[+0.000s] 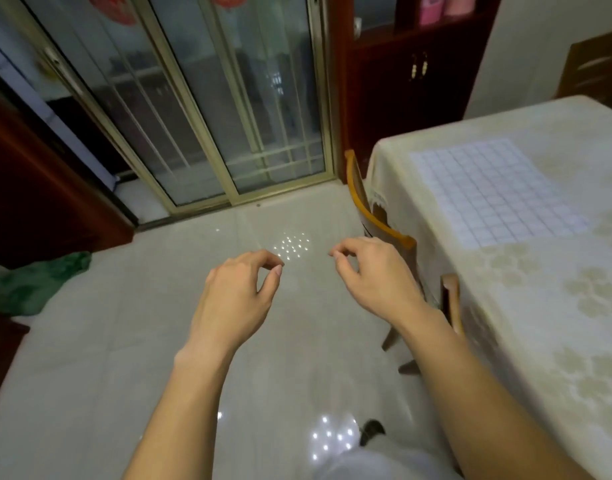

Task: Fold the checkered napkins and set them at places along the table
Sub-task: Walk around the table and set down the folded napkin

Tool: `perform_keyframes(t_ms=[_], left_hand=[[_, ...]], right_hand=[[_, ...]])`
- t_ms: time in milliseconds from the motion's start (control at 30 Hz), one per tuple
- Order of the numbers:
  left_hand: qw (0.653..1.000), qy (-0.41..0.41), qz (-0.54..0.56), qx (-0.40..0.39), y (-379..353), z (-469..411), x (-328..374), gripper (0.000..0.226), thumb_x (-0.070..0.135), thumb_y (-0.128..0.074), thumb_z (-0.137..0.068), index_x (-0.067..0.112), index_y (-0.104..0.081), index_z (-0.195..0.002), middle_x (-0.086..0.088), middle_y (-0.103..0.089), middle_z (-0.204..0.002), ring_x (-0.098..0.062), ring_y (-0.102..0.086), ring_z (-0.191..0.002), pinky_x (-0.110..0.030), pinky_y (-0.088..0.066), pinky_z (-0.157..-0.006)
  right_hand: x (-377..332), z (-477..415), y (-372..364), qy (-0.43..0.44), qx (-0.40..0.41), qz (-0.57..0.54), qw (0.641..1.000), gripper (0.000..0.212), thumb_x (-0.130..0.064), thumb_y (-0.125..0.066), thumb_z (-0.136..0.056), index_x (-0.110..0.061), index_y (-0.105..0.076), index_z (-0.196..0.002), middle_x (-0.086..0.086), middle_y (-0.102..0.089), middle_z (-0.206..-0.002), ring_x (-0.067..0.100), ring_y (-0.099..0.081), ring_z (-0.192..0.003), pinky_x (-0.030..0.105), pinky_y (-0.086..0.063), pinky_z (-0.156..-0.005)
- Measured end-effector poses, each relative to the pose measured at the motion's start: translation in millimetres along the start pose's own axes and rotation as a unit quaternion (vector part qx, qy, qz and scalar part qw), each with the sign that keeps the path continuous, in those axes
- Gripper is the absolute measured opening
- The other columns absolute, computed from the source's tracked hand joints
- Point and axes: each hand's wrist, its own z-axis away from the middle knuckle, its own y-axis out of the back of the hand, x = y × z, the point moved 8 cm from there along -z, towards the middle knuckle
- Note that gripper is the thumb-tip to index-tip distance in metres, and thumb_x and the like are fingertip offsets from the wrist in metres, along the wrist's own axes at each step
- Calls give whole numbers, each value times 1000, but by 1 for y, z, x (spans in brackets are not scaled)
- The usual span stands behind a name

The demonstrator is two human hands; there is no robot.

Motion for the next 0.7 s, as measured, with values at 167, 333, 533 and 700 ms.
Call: perform_keyframes(t_ms=[167, 333, 533, 700], left_hand=[[1000, 25, 12, 3, -6, -77, -29, 18, 36, -51, -103, 31, -67, -109, 21, -64, -105, -7, -60, -104, -31, -47, -93], [998, 46, 32, -16, -33, -140, -72, 17, 35, -52, -102, 32, -68, -107, 18, -68, -104, -12, -63, -101, -39, -50, -95], [998, 24, 53, -12, -44, -266, -118, 16, 34, -53, -103, 32, -68, -107, 17, -68, -105, -11, -62, -100, -36, -50, -96], [996, -31, 82, -30, -30, -395, -136, 16, 35, -52, -103, 32, -67, -109, 16, -68, -109, -11, -60, -103, -41, -49, -100]], right_hand=[[8, -94, -11, 11, -2, -28, 1000, 21, -28, -53, -101, -23, -71, -109, -9, -72, -104, 11, -63, -96, 36, -55, -87], [27, -162, -51, 5, -34, -15, 999, 21, -30, -52, -102, -24, -71, -108, -12, -70, -102, 10, -62, -97, 41, -53, -91], [49, -273, -78, -24, -36, 41, 998, 22, -34, -51, -102, -28, -70, -110, -16, -68, -105, 6, -59, -99, 39, -52, -95], [53, -378, -67, -83, 13, 62, 995, 22, -32, -53, -102, -25, -72, -110, -13, -70, -106, 9, -62, -99, 34, -50, -94]])
